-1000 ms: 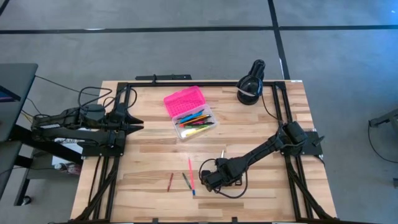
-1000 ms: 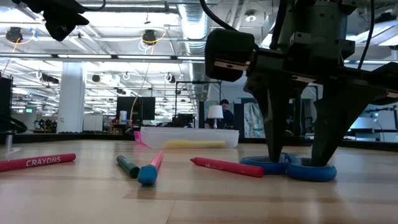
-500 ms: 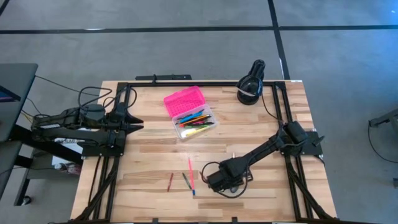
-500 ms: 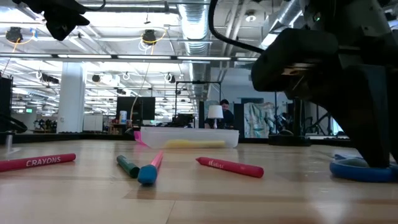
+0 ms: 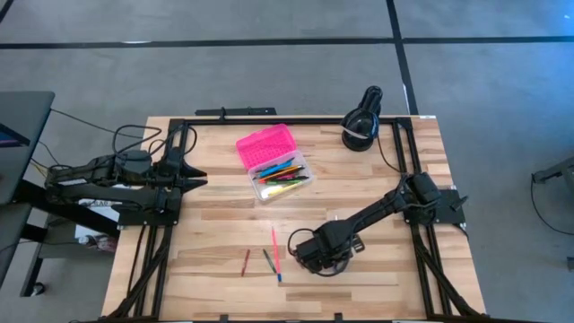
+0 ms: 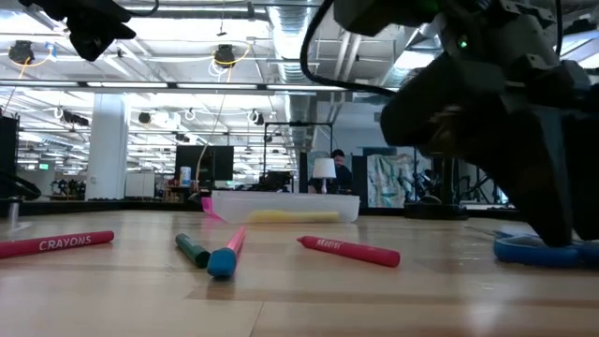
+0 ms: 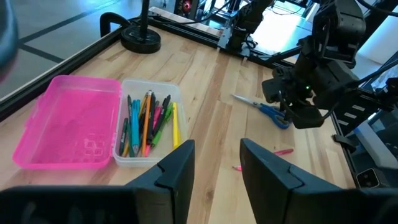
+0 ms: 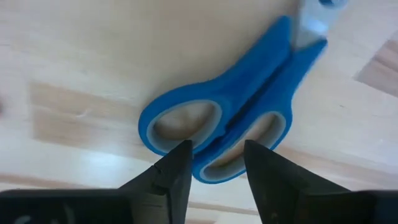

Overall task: Pick & place school supplies into a supply box
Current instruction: Put the blue scissors into the pink supply box

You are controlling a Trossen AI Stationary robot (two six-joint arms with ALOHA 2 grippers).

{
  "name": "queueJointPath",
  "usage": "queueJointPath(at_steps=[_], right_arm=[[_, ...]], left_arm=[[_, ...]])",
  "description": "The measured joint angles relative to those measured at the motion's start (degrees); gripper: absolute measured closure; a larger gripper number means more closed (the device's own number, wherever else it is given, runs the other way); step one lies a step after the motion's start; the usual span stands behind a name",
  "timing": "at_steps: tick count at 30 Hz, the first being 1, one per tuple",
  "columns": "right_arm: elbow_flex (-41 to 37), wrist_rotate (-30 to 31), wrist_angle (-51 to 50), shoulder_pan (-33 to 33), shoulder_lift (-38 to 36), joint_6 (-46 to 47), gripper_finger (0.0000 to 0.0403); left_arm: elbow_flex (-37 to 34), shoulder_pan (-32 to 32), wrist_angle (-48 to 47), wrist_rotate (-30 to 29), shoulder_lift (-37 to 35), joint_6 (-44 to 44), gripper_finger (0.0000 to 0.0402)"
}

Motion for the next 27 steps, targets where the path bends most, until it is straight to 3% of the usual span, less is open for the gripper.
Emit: queueJointPath(at_steps=[11,18,27], right_arm=[[2.5,0.7,0.9,0.0,0.0,2.7,0.0255],[2.5,1.9,0.9,1.6,-0.1,13.4,0.0263],[2.5,8.7,1.2,4.8,-0.1,29.6,0.0278]], left_arm=[[0.0,0.0,0.0,-0.2,0.0,0.5,0.0281],[0.0,0.0,-1.0,-0.2,0.0,0.6,0.0281],[0.0,0.0,-1.3,-0.2,0.0,1.6,0.0281]])
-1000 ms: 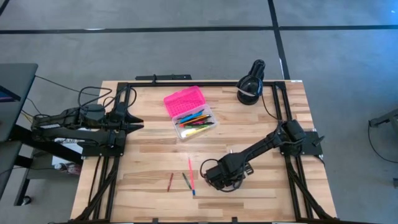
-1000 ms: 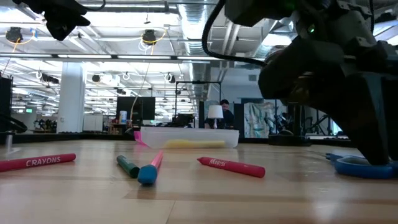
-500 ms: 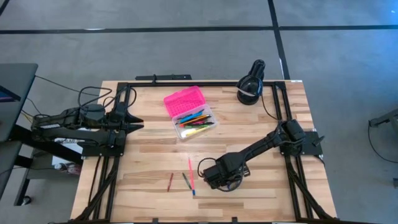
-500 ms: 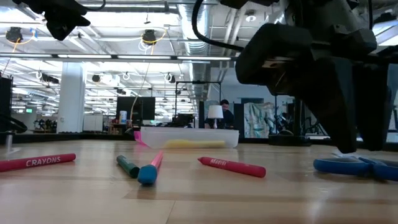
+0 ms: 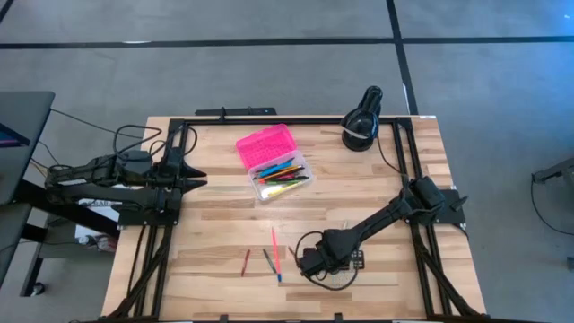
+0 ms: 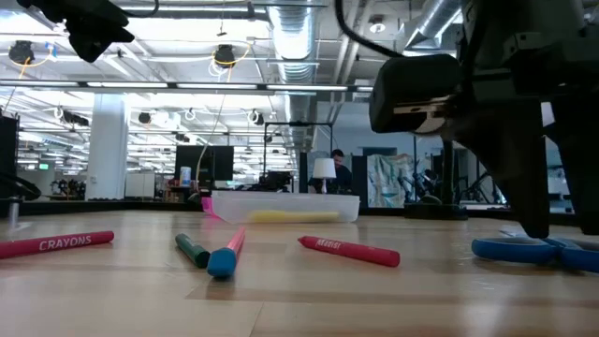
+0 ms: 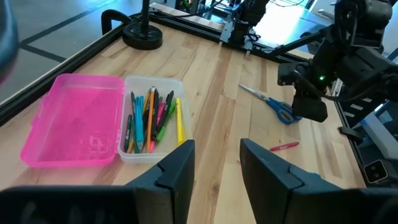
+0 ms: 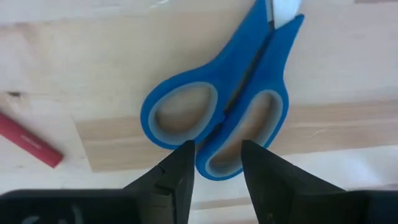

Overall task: Pick & place school supplies into a supply box
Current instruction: Put the blue scissors into the pink supply box

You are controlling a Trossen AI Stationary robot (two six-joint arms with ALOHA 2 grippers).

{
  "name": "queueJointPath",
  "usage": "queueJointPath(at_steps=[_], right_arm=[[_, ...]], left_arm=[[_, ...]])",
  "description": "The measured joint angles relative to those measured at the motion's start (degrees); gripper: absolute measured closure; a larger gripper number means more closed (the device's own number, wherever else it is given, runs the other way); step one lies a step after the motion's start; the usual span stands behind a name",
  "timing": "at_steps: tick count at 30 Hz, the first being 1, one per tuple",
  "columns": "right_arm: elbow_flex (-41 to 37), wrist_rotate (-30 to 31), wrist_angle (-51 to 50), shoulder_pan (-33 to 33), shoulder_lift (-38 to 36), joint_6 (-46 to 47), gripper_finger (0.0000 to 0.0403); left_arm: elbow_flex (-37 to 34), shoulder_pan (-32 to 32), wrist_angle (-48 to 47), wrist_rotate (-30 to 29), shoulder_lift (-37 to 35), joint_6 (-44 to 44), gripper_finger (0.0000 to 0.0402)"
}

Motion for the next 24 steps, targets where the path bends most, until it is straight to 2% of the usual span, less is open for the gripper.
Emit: queueJointPath(at_steps=[8,16,18,24], right_arm=[[-0.2,3.0,-0.1,2.6,-0.1,9.7,0.0283],[-1.6,3.5,1.8,2.5,-0.1,11.4,0.0283],[-1.6,4.1,2.4,2.3,-0.1,10.1,0.0283],[-1.6,4.3,2.4,2.4,0.1,-2.8,0.0283]], left_arm=[[0.0,0.0,0.0,0.0,0.0,0.0,0.0281],[0.0,0.0,0.0,0.4,0.0,-0.8,0.0281],[0.0,0.0,0.0,0.5,0.0,-1.0,0.0281],[0.0,0.0,0.0,0.5,0.0,-1.3,0.0281]])
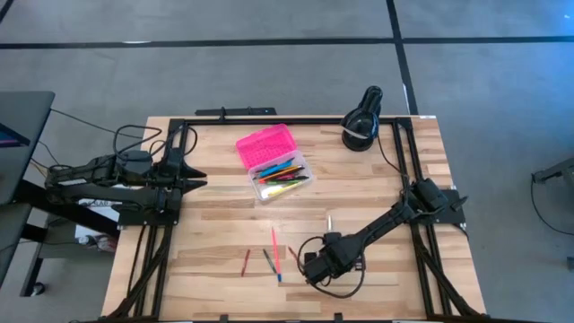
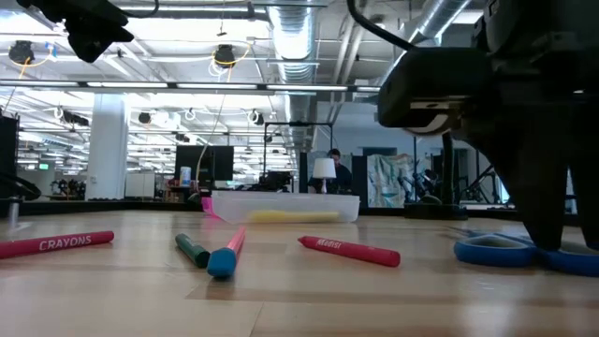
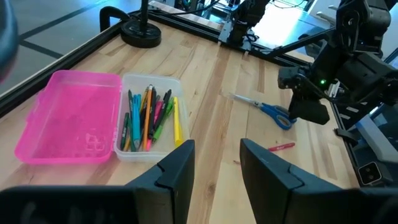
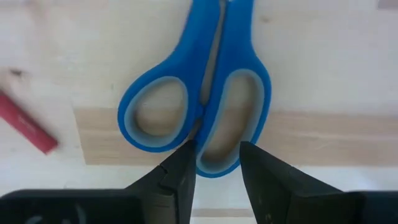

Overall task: Pick & place school supplies into a supply box
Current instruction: Put the blue scissors into the pink supply box

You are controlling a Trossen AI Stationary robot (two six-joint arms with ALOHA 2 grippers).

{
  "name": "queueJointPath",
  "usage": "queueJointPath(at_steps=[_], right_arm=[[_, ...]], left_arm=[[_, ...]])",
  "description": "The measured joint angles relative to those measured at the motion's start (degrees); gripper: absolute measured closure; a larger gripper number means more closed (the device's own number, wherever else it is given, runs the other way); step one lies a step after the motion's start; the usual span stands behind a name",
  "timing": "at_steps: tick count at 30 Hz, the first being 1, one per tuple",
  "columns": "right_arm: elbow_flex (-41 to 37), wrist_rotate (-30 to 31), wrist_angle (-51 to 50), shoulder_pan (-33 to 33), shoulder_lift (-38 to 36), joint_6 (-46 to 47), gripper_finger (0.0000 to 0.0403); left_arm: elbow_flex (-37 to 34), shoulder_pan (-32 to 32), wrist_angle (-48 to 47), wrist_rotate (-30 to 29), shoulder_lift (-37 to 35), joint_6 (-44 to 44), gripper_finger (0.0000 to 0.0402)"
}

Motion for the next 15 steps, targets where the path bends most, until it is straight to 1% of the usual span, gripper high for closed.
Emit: queueJointPath(at_steps=[5,15], right_arm=[[0.0,1.2,-1.5,-0.1,0.1,-4.3,0.0283],[0.0,1.4,-1.8,-1.6,0.2,-23.1,0.0283]], left_arm=[[0.0,0.0,0.1,-0.4,0.0,0.0,0.0281],[0.0,0.0,1.6,-0.5,0.0,-1.2,0.0281]])
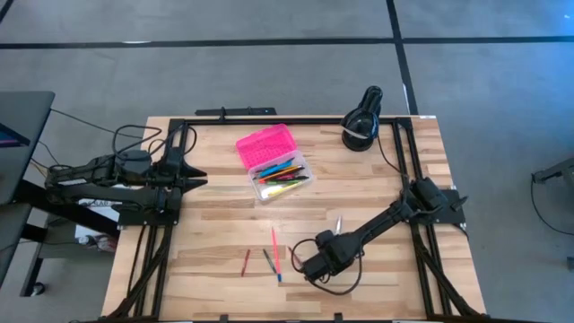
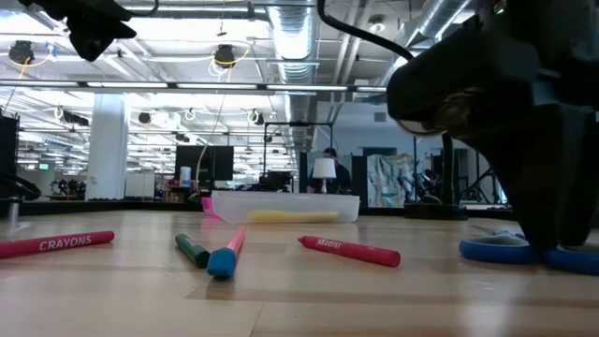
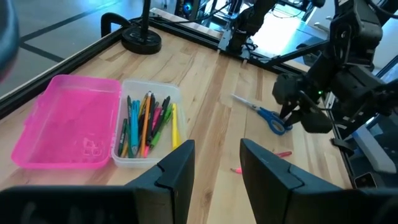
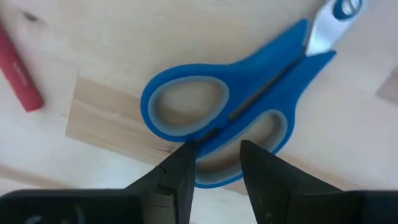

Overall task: Pick & place school supplies into a supply box
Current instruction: Put the blue scissors into the pink supply box

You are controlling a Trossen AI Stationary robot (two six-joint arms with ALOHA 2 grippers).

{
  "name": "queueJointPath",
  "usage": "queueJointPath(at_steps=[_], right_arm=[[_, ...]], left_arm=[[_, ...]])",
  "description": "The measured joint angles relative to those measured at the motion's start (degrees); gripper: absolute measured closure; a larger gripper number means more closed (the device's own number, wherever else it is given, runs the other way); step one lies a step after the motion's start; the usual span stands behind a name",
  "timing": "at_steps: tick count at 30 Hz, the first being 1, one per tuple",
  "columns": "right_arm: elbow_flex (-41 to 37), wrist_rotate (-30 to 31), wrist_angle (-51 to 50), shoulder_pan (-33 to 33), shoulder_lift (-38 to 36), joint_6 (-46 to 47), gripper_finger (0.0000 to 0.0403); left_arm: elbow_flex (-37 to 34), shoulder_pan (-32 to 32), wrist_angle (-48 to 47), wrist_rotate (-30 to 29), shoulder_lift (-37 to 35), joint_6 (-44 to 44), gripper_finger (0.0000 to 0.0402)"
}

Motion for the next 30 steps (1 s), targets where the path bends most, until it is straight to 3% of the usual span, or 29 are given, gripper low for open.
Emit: queueJointPath(at_steps=[15,30], right_arm=[[-0.1,-2.6,3.7,-3.9,0.2,-24.2,0.0283],[-0.2,-3.3,0.0,-5.2,-2.6,-27.7,0.0283]], left_arm=[[0.0,0.0,0.1,-0.7,0.0,-1.6,0.0281],[0.0,0.0,0.1,-2.5,0.0,-2.0,0.0281]])
